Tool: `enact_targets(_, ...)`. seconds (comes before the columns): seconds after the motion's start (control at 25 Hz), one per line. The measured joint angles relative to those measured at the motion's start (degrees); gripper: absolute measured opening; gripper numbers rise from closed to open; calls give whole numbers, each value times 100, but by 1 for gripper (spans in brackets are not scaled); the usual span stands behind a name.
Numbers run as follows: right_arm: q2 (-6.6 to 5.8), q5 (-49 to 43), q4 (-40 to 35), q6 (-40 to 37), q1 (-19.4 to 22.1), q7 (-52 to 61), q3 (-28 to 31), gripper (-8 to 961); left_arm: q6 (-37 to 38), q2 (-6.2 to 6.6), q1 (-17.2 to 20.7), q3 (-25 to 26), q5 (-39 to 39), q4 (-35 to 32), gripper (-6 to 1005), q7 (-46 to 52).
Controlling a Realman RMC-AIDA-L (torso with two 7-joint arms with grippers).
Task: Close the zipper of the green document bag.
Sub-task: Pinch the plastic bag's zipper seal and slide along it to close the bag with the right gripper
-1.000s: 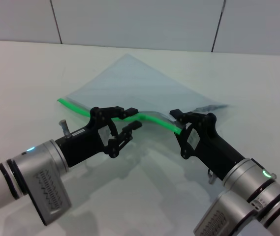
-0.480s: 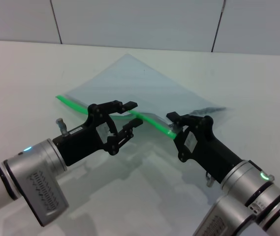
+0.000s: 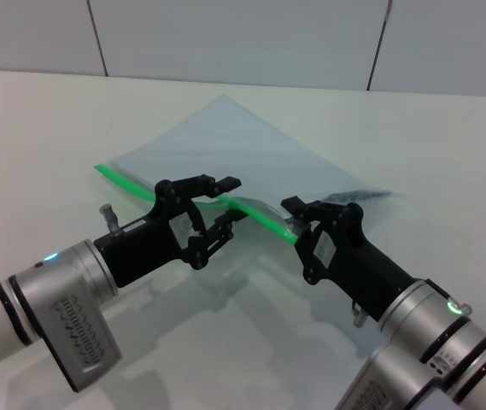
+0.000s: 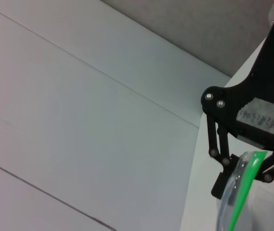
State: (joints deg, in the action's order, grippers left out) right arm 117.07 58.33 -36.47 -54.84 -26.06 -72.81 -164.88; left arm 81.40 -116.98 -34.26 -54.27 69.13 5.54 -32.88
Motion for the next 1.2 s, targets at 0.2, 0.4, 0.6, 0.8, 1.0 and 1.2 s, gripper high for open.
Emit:
enact_targets(0.2,0,-14,0,0,3,4,0,45,-2,-10,-1,-5,4,0,360,0)
enact_targets(0.4,0,-15,0,-1,4,5,0,45,-2,-12,-1,-9,10,8,357,-32)
enact_targets(0.6,0,-15,0,-1,4,7,0,45,-2,-10,-1,-13,14,23,238,-129)
enact_targets(0.8,0,-15,0,-1,11,10,0,45,-1,-9,-1,-12,14,26,118,-134)
enact_targets(1.0,0,-15,0,-1,13,12,0,45,-1,-14,3,11,14,30,84,-120)
enact_targets(1.2,0,-15,0,-33,21,12,0,45,-1,-16,15,25,-23,37,97,-98)
